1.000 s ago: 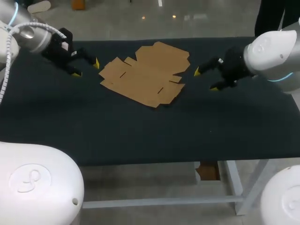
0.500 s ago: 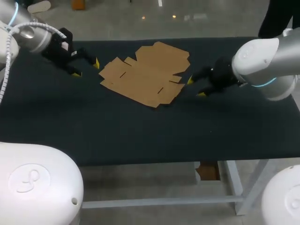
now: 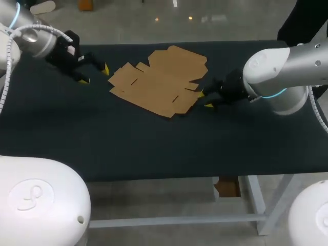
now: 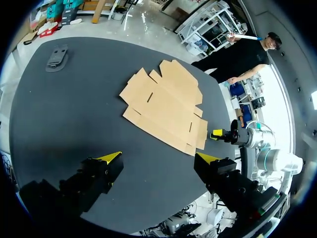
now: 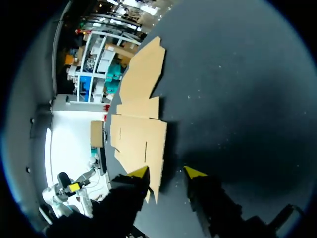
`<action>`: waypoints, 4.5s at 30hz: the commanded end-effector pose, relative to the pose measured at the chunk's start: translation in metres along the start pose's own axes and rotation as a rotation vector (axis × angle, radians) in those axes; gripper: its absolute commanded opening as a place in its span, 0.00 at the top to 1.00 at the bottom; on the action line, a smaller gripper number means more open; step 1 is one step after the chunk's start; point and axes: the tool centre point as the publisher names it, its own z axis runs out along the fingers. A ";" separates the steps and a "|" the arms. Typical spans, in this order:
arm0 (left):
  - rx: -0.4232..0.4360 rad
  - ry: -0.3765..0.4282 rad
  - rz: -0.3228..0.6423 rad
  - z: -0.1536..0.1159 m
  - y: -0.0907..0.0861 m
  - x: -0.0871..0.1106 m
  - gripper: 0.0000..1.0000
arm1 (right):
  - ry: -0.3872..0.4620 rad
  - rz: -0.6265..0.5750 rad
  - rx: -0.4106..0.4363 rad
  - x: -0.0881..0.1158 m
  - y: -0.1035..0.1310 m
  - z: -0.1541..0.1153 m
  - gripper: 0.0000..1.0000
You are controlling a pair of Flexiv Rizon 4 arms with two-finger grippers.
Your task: Assemble the packaging by folding the flat box into shape, placing the metal phone stand inside, and closing the box properly
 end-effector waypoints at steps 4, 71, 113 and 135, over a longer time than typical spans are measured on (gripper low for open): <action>-0.003 -0.006 -0.001 -0.001 0.000 0.001 0.00 | 0.048 0.005 0.005 -0.003 0.006 0.023 0.57; -0.003 -0.006 -0.001 -0.001 0.000 0.001 0.00 | 0.059 -0.231 0.275 -0.006 -0.052 -0.013 0.00; -0.003 -0.006 -0.001 -0.001 0.000 0.001 0.00 | -0.059 -0.041 0.073 -0.024 -0.060 0.009 0.84; -0.003 -0.006 -0.001 -0.001 0.000 0.001 0.00 | 0.073 -0.154 0.162 -0.019 -0.077 -0.015 1.00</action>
